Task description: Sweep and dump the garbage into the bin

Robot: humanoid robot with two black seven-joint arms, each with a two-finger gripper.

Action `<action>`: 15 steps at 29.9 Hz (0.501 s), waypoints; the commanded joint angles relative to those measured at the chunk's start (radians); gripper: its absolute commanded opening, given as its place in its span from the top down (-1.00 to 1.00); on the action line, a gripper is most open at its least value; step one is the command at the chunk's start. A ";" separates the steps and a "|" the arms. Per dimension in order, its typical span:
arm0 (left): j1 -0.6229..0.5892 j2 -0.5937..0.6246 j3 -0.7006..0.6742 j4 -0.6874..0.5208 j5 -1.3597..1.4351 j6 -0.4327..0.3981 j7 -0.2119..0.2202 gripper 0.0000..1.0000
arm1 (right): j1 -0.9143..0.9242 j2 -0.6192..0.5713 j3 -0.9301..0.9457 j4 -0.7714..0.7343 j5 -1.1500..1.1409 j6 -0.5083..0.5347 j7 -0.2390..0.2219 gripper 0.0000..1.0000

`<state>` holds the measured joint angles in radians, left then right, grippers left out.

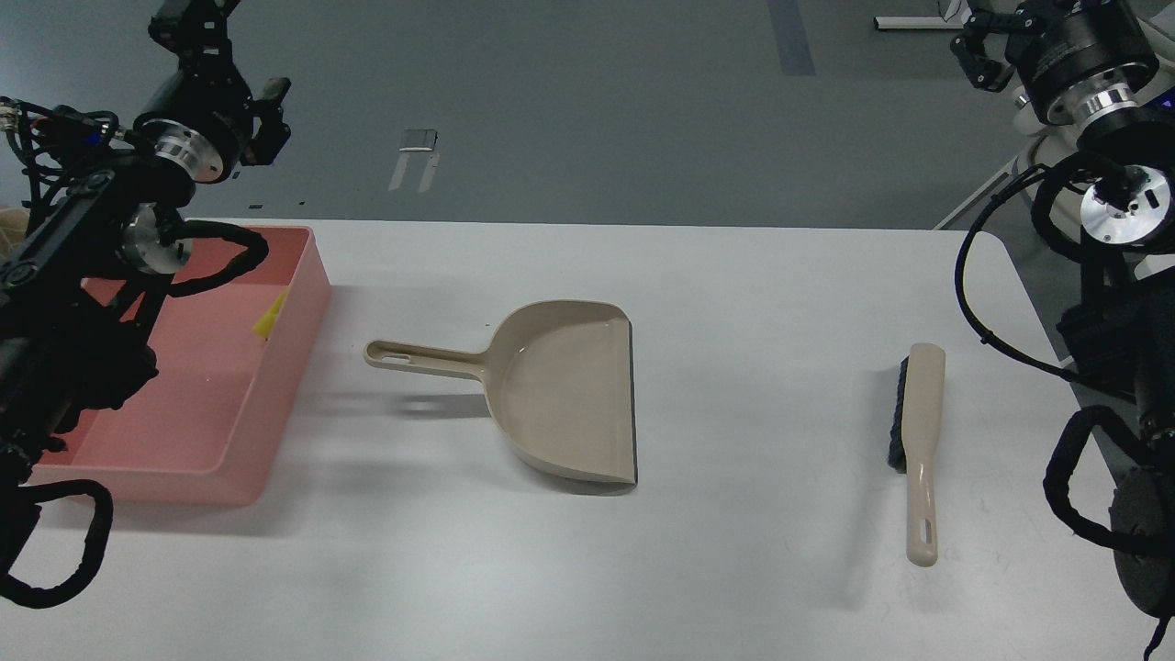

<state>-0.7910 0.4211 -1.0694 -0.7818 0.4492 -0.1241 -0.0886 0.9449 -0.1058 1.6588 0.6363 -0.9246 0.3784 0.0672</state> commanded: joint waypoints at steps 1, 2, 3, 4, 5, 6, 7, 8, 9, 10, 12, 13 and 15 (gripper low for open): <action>-0.025 -0.065 0.011 0.032 -0.105 -0.026 0.001 -0.94 | 0.000 0.026 -0.011 -0.032 0.003 -0.036 0.008 -1.00; -0.031 -0.076 0.011 0.038 -0.110 -0.026 0.000 -0.94 | 0.000 0.031 -0.011 -0.038 0.003 -0.038 0.008 -1.00; -0.040 -0.097 0.003 0.053 -0.122 -0.026 0.004 -0.95 | 0.000 0.038 -0.010 -0.044 0.009 -0.038 0.006 -1.00; -0.045 -0.113 -0.001 0.064 -0.127 -0.025 0.007 -0.95 | -0.003 0.047 -0.011 -0.044 0.026 -0.038 0.008 -1.00; -0.047 -0.119 -0.001 0.067 -0.129 -0.026 0.006 -0.95 | -0.005 0.052 -0.011 -0.044 0.036 -0.038 0.008 -1.00; -0.048 -0.133 -0.003 0.067 -0.135 -0.026 0.006 -0.95 | -0.006 0.061 -0.011 -0.044 0.059 -0.038 0.010 -1.00; -0.048 -0.137 -0.003 0.067 -0.142 -0.028 0.006 -0.95 | -0.006 0.063 -0.011 -0.044 0.067 -0.038 0.011 -1.00; -0.048 -0.142 -0.003 0.067 -0.155 -0.028 0.006 -0.95 | -0.006 0.064 -0.011 -0.044 0.067 -0.038 0.013 -1.00; -0.048 -0.148 -0.003 0.067 -0.190 -0.031 0.009 -0.95 | -0.003 0.067 -0.010 -0.044 0.067 -0.039 0.014 -1.00; -0.048 -0.153 -0.003 0.065 -0.229 -0.035 0.010 -0.95 | 0.000 0.067 -0.011 -0.044 0.067 -0.039 0.014 -1.00; -0.050 -0.163 -0.001 0.067 -0.259 -0.040 0.009 -0.95 | 0.000 0.066 -0.013 -0.040 0.070 -0.038 0.014 -1.00; -0.051 -0.169 -0.001 0.067 -0.259 -0.038 0.009 -0.95 | 0.000 0.064 -0.011 -0.038 0.072 -0.038 0.014 -1.00; -0.060 -0.189 0.000 0.067 -0.259 -0.038 0.004 -0.95 | 0.000 0.061 -0.011 -0.037 0.073 -0.035 0.014 -1.00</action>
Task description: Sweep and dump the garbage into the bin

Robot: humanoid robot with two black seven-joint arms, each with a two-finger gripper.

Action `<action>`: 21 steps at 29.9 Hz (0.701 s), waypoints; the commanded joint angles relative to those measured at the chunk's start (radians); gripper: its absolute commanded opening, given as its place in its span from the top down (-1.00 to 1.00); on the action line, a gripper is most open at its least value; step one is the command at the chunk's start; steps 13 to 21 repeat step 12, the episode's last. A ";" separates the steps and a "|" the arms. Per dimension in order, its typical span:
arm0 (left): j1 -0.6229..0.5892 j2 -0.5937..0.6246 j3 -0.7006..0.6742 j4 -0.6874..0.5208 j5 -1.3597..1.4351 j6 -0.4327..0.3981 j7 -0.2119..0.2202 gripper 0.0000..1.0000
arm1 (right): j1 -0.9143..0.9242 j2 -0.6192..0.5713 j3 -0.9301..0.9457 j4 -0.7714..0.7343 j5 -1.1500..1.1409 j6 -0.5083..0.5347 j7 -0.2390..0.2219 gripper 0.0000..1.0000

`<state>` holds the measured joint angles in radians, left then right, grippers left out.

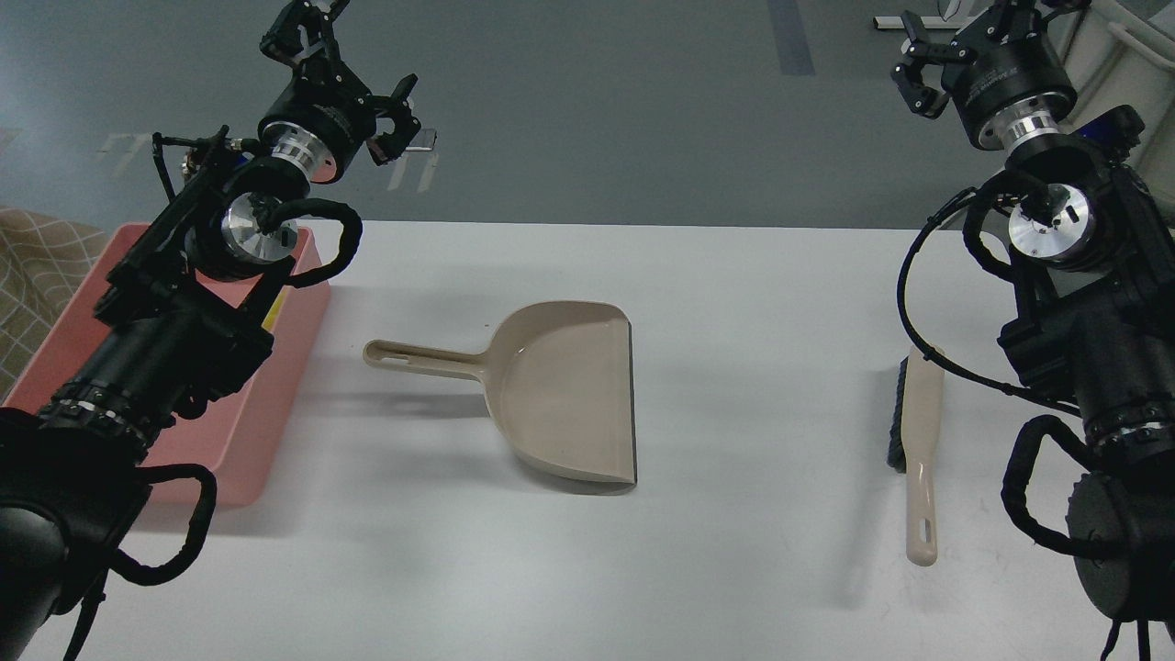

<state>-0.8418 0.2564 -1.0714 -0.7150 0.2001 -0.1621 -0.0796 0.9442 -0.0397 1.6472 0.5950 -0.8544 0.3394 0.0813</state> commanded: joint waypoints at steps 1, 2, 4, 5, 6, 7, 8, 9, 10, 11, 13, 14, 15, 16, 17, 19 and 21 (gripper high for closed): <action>-0.014 -0.037 0.007 0.000 -0.008 0.003 -0.008 -0.95 | 0.001 -0.006 -0.001 0.006 0.003 0.007 -0.002 -1.00; -0.016 -0.043 0.007 0.000 -0.008 0.003 -0.008 -0.95 | 0.001 -0.006 -0.003 0.006 0.003 0.009 -0.002 -1.00; -0.017 -0.048 0.007 0.000 -0.007 0.006 -0.009 -0.95 | -0.004 -0.006 -0.003 0.009 0.003 0.012 -0.008 -1.00; -0.017 -0.049 0.007 0.000 -0.007 0.006 -0.009 -0.95 | -0.005 -0.006 -0.003 0.009 0.005 0.012 -0.009 -1.00; -0.017 -0.049 0.007 0.000 -0.007 0.006 -0.008 -0.95 | -0.007 -0.006 -0.003 0.011 0.006 0.013 -0.009 -1.00; -0.017 -0.051 0.007 0.000 -0.007 0.004 -0.006 -0.95 | -0.007 -0.006 -0.003 0.011 0.006 0.013 -0.009 -1.00; -0.017 -0.052 0.010 -0.003 -0.007 0.001 -0.003 -0.95 | -0.005 -0.006 -0.003 0.012 0.006 0.013 -0.009 -1.00; -0.016 -0.049 0.011 -0.006 -0.007 0.000 -0.002 -0.95 | -0.005 -0.006 -0.001 0.012 0.006 0.012 -0.009 -1.00; -0.014 -0.046 0.011 -0.007 -0.007 -0.001 0.000 -0.95 | -0.005 -0.006 -0.001 0.014 0.006 0.012 -0.008 -1.00; -0.016 -0.042 0.011 -0.007 -0.007 -0.002 0.000 -0.95 | -0.004 -0.006 -0.001 0.014 0.006 0.012 -0.006 -1.00; -0.014 -0.039 0.011 -0.007 -0.007 -0.002 0.000 -0.95 | -0.004 -0.006 -0.001 0.014 0.006 0.010 -0.005 -1.00; -0.014 -0.039 0.011 -0.007 -0.007 -0.002 0.000 -0.95 | -0.004 -0.006 -0.001 0.014 0.006 0.010 -0.005 -1.00; -0.014 -0.039 0.011 -0.007 -0.007 -0.002 0.000 -0.95 | -0.004 -0.006 -0.001 0.014 0.006 0.010 -0.005 -1.00; -0.014 -0.039 0.011 -0.007 -0.007 -0.002 0.000 -0.95 | -0.004 -0.006 -0.001 0.014 0.006 0.010 -0.005 -1.00; -0.014 -0.039 0.011 -0.007 -0.007 -0.002 0.000 -0.95 | -0.004 -0.006 -0.001 0.014 0.006 0.010 -0.005 -1.00; -0.014 -0.039 0.011 -0.007 -0.007 -0.002 0.000 -0.95 | -0.004 -0.006 -0.001 0.014 0.006 0.010 -0.005 -1.00; -0.014 -0.039 0.011 -0.007 -0.007 -0.002 0.000 -0.95 | -0.004 -0.006 -0.001 0.014 0.006 0.010 -0.005 -1.00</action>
